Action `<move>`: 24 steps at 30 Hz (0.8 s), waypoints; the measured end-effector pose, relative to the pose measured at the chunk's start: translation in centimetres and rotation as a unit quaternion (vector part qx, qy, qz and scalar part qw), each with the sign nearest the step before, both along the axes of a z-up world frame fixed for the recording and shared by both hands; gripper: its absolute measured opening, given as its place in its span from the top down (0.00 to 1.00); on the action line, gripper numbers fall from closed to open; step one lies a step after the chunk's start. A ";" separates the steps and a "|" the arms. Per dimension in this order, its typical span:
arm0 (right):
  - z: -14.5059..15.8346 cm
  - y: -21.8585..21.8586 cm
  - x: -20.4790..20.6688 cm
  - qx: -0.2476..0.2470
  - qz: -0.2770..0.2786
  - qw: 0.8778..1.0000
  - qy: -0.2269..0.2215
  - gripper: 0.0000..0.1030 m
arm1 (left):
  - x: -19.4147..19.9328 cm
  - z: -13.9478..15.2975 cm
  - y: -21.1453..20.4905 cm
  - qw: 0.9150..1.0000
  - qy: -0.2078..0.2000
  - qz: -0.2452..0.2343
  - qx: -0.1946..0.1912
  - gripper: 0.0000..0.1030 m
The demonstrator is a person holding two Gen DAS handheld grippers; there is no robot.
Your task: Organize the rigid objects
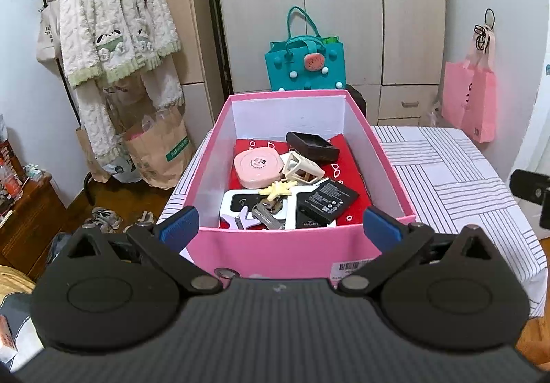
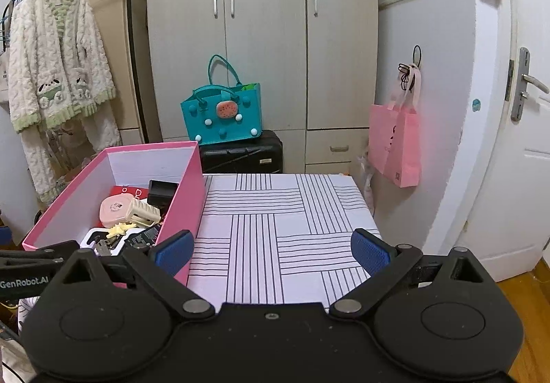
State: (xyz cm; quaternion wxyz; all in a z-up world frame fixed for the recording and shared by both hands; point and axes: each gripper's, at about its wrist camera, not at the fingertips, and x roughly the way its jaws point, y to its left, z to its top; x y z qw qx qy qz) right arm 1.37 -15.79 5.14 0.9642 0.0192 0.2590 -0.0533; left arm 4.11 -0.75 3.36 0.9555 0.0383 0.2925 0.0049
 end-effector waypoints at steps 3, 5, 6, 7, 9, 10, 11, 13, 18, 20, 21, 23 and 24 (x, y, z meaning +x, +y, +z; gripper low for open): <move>-0.2 0.2 0.0 -0.005 0.007 1.000 0.002 0.03 | -0.1 -0.2 -0.2 1.000 0.000 -0.001 0.007 0.00; -0.3 0.3 -0.1 -0.009 0.010 1.000 0.001 0.03 | -0.4 -0.3 -0.3 1.000 -0.006 -0.003 0.009 0.00; -0.4 0.4 -0.2 -0.011 0.012 1.000 -0.001 0.03 | -0.5 -0.4 -0.3 1.000 -0.008 -0.004 0.009 0.00; -0.4 0.6 -0.4 -0.014 0.013 1.000 -0.005 0.03 | -0.6 -0.4 -0.3 1.000 -0.010 -0.005 0.008 0.00; -0.5 0.7 -0.7 -0.019 0.016 1.000 -0.010 0.03 | -0.7 -0.5 -0.4 1.000 -0.010 -0.008 0.006 0.00; -0.5 0.7 -0.8 -0.021 0.017 1.000 -0.010 0.03 | -0.8 -0.5 -0.4 1.000 -0.009 -0.009 0.005 0.00; -0.6 0.8 -0.9 -0.022 0.018 1.000 -0.009 0.03 | -0.8 -0.5 -0.4 1.000 -0.009 -0.010 0.004 0.00; -0.6 0.8 -1.0 -0.027 0.019 0.999 -0.009 0.03 | -0.9 -0.5 -0.3 1.000 -0.009 -0.008 0.004 0.00; -0.6 0.2 -1.2 -0.027 0.012 0.999 -0.013 0.03 | -0.9 -0.6 -0.3 1.000 -0.014 -0.005 0.006 0.00; -0.5 -0.1 -1.1 -0.017 0.007 1.000 -0.015 0.03 | -0.8 -0.7 -0.3 1.000 -0.012 -0.006 0.006 0.00; -0.5 -0.1 -1.2 -0.014 0.006 1.000 -0.016 0.03 | -0.8 -0.7 -0.3 1.000 -0.012 -0.007 0.006 0.00; -0.5 -0.1 -1.2 -0.013 0.007 1.000 -0.016 0.03 | -0.8 -0.7 -0.3 1.000 -0.012 -0.006 0.007 0.00; -0.6 -0.1 -1.2 -0.014 0.008 1.000 -0.016 0.03 | -0.7 -0.8 -0.3 1.000 -0.012 -0.005 0.008 0.00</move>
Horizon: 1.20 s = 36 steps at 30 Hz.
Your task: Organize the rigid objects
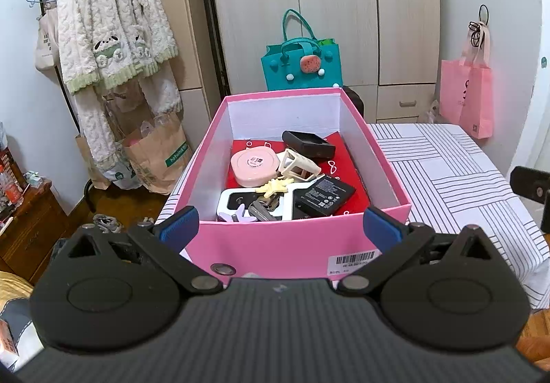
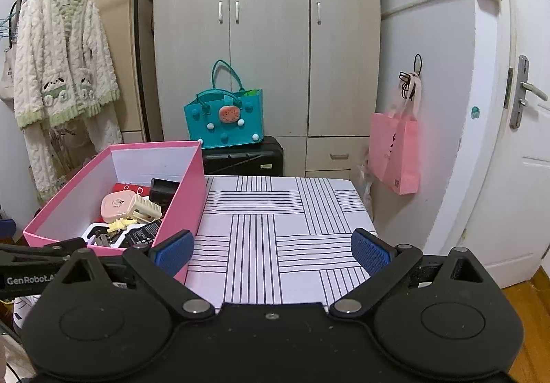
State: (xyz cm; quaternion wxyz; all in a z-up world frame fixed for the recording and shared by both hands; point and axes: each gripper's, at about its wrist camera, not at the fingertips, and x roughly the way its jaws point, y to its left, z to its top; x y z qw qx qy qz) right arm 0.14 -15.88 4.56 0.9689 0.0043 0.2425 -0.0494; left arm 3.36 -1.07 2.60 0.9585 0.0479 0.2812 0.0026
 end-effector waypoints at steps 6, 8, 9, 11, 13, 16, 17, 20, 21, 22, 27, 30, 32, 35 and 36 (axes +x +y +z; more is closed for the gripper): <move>-0.1 -0.2 -0.2 -0.003 -0.004 1.000 -0.002 0.03 | 0.0 -0.2 0.0 1.000 0.005 -0.002 0.000 0.00; -0.2 -0.4 -0.1 -0.001 -0.006 1.000 -0.001 0.03 | -0.1 -0.2 -0.2 1.000 0.007 -0.007 0.005 0.00; -0.3 -0.4 -0.2 -0.001 -0.007 1.000 0.000 0.03 | -0.1 -0.2 -0.3 1.000 0.006 -0.007 0.008 0.00; -0.4 -0.5 -0.2 0.000 -0.009 1.000 0.001 0.03 | -0.3 -0.2 -0.4 1.000 0.001 -0.008 0.011 0.00; -0.5 -0.6 -0.2 0.000 -0.010 1.000 0.003 0.03 | -0.5 -0.2 -0.5 1.000 0.000 -0.010 0.011 0.00; -0.4 -0.6 -0.6 0.001 -0.008 1.000 -0.001 0.03 | -0.6 -0.2 -0.6 1.000 0.001 -0.011 0.009 0.00; -0.4 -0.6 -0.8 0.000 -0.004 1.000 -0.003 0.03 | -0.6 -0.2 -0.6 1.000 0.000 -0.010 0.009 0.00; -0.3 -0.2 -1.0 -0.004 0.000 1.000 -0.006 0.03 | -0.7 -0.3 -0.6 1.000 0.000 -0.007 0.005 0.00; -0.4 -0.2 -1.1 -0.005 0.000 1.000 -0.007 0.03 | -0.7 -0.4 -0.6 1.000 0.000 -0.004 0.003 0.00; -0.4 -0.1 -1.1 -0.005 0.001 1.000 -0.007 0.03 | -0.8 -0.5 -0.6 1.000 -0.001 -0.001 0.001 0.00; -0.5 0.0 -1.4 0.001 0.014 1.000 -0.009 0.03 | -0.7 -0.9 -0.6 1.000 0.003 0.005 -0.002 0.00; -0.4 0.1 -1.4 -0.003 0.013 1.000 -0.011 0.03 | -0.7 -1.0 -0.5 1.000 0.003 0.004 -0.005 0.00; -0.5 0.0 -1.4 -0.003 0.011 1.000 -0.011 0.03 | -0.8 -0.9 -0.5 1.000 0.001 0.003 -0.009 0.00; -0.5 -0.2 -1.2 -0.002 0.006 1.000 -0.009 0.03 | -1.1 -0.8 -0.4 1.000 -0.005 0.000 -0.012 0.00; -0.6 -0.3 -1.2 -0.002 0.004 1.000 -0.008 0.03 | -1.2 -0.7 -0.4 1.000 -0.008 0.000 -0.012 0.00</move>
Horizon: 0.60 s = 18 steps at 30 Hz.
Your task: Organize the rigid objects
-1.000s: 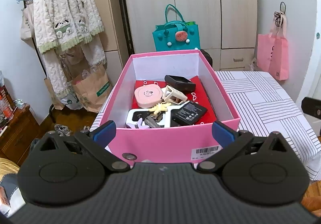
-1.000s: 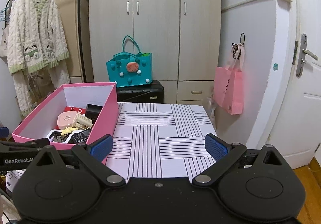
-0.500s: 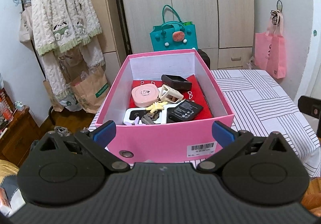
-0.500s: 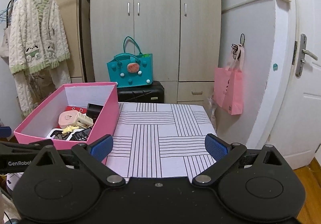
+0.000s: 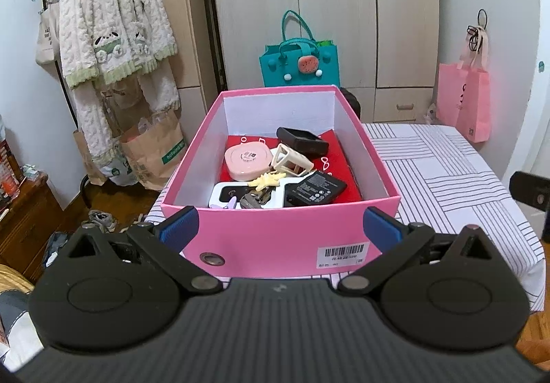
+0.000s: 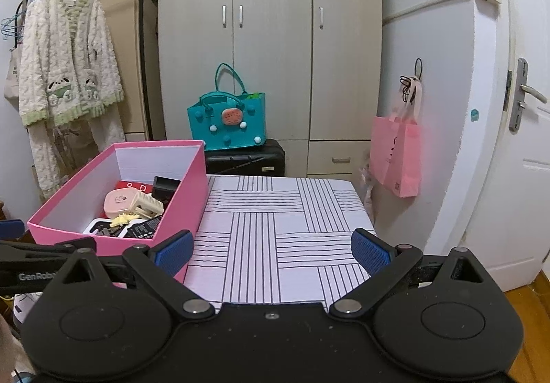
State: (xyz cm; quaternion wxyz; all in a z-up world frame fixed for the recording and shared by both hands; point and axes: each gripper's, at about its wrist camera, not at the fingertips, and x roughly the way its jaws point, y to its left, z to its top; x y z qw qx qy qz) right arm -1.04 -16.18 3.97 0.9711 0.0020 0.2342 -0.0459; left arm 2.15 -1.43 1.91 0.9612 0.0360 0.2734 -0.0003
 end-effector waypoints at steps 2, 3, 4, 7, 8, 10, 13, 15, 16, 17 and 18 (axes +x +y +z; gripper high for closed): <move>-0.1 -0.1 0.1 0.002 -0.004 1.000 0.001 0.03 | -0.1 0.1 0.0 1.000 -0.005 0.002 0.000 0.00; -0.1 -0.1 0.1 0.003 -0.005 1.000 0.002 0.03 | -0.2 0.2 0.0 1.000 -0.008 0.003 0.000 0.00; -0.1 -0.1 0.2 0.003 -0.007 1.000 0.003 0.03 | -0.2 0.2 0.1 1.000 -0.009 0.005 0.000 0.00; -0.2 -0.2 0.2 0.001 -0.008 1.000 0.004 0.03 | -0.2 0.3 0.2 1.000 -0.010 0.004 -0.004 0.00; -0.2 -0.2 0.2 0.000 -0.008 1.000 0.004 0.03 | -0.1 0.3 0.3 1.000 -0.008 0.005 -0.007 0.00; -0.2 -0.1 0.2 -0.004 -0.007 1.000 0.004 0.03 | 0.0 0.2 0.6 1.000 -0.007 0.010 -0.010 0.00; -0.2 0.2 0.1 -0.008 -0.006 1.000 0.003 0.03 | -0.1 0.2 0.7 1.000 -0.011 0.019 -0.006 0.00; -0.3 0.3 0.1 -0.010 -0.005 1.000 0.003 0.03 | -0.2 0.2 0.8 1.000 -0.013 0.021 0.000 0.00; -0.3 0.3 0.1 -0.010 -0.004 1.000 0.003 0.03 | -0.2 0.3 0.8 1.000 -0.013 0.020 0.000 0.00; -0.3 0.3 0.0 -0.011 -0.004 1.000 0.003 0.03 | -0.2 0.3 0.8 1.000 -0.012 0.019 0.000 0.00; -0.4 0.3 0.1 -0.011 -0.004 1.000 0.004 0.03 | -0.1 0.3 0.8 1.000 -0.012 0.018 -0.001 0.00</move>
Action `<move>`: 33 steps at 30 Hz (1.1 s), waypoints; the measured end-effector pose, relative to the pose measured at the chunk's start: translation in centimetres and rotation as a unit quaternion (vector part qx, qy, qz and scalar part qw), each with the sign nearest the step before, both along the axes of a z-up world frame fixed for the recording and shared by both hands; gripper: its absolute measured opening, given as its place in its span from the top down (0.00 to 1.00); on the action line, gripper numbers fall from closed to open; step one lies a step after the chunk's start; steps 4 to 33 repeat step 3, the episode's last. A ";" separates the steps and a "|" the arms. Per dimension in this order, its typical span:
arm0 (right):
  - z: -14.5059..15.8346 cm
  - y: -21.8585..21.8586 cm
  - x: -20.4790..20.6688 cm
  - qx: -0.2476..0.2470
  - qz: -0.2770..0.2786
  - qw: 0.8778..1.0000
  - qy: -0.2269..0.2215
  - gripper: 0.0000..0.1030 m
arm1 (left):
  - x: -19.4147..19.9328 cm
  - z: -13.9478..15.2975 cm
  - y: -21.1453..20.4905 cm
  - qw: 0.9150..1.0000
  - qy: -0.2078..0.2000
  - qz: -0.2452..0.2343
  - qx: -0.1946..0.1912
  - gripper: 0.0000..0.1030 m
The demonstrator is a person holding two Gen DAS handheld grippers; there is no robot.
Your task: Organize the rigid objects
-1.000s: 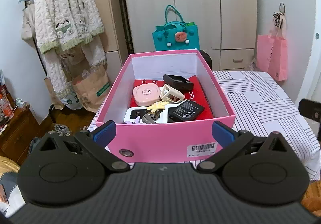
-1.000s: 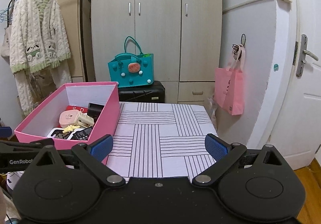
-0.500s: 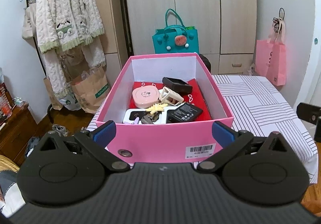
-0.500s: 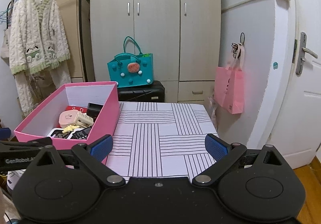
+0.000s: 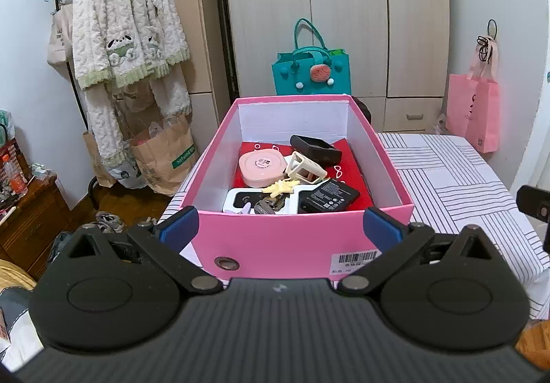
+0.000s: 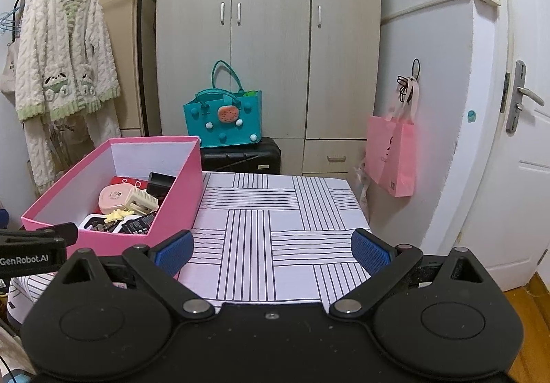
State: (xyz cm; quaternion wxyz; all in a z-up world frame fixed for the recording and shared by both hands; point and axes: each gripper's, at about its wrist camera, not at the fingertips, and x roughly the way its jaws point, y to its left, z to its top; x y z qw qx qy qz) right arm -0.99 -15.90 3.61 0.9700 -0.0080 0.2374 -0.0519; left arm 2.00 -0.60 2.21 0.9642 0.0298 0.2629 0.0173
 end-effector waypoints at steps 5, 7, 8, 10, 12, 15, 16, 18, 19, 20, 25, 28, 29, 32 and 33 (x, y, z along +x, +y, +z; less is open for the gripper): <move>-0.1 0.0 0.0 -0.002 -0.001 1.000 0.001 0.03 | 0.1 0.0 0.1 1.000 0.003 0.000 -0.002 0.00; -0.1 0.0 0.0 -0.002 -0.001 1.000 0.001 0.03 | 0.1 0.0 0.1 1.000 0.003 0.000 -0.002 0.00; -0.1 0.0 0.0 -0.002 -0.001 1.000 0.001 0.03 | 0.1 0.0 0.1 1.000 0.003 0.000 -0.002 0.00; -0.1 0.0 0.0 -0.002 -0.001 1.000 0.001 0.03 | 0.1 0.0 0.1 1.000 0.003 0.000 -0.002 0.00; -0.1 0.0 0.0 -0.002 -0.001 1.000 0.001 0.03 | 0.1 0.0 0.1 1.000 0.003 0.000 -0.002 0.00; -0.1 0.0 0.0 -0.002 -0.001 1.000 0.001 0.03 | 0.1 0.0 0.1 1.000 0.003 0.000 -0.002 0.00; -0.1 0.0 0.0 -0.002 -0.001 1.000 0.001 0.03 | 0.1 0.0 0.1 1.000 0.003 0.000 -0.002 0.00; -0.1 0.0 0.0 -0.002 -0.001 1.000 0.001 0.03 | 0.1 0.0 0.1 1.000 0.003 0.000 -0.002 0.00; -0.1 0.0 0.0 -0.002 -0.001 1.000 0.001 0.03 | 0.1 0.0 0.1 1.000 0.003 0.000 -0.002 0.00; -0.1 0.0 0.0 -0.002 -0.001 1.000 0.001 0.03 | 0.1 0.0 0.1 1.000 0.003 0.000 -0.002 0.00; -0.1 0.0 0.0 -0.002 -0.001 1.000 0.001 0.03 | 0.1 0.0 0.1 1.000 0.003 0.000 -0.002 0.00; -0.1 0.0 0.0 -0.002 -0.001 1.000 0.001 0.03 | 0.1 0.0 0.1 1.000 0.003 0.000 -0.002 0.00; -0.1 0.0 0.0 -0.002 -0.001 1.000 0.001 0.03 | 0.1 0.0 0.1 1.000 0.003 0.000 -0.002 0.00; -0.1 0.0 0.0 -0.002 -0.001 1.000 0.001 0.03 | 0.1 0.0 0.1 1.000 0.003 0.000 -0.002 0.00; -0.1 0.0 0.0 -0.002 -0.001 1.000 0.001 0.03 | 0.1 0.0 0.1 1.000 0.003 0.000 -0.002 0.00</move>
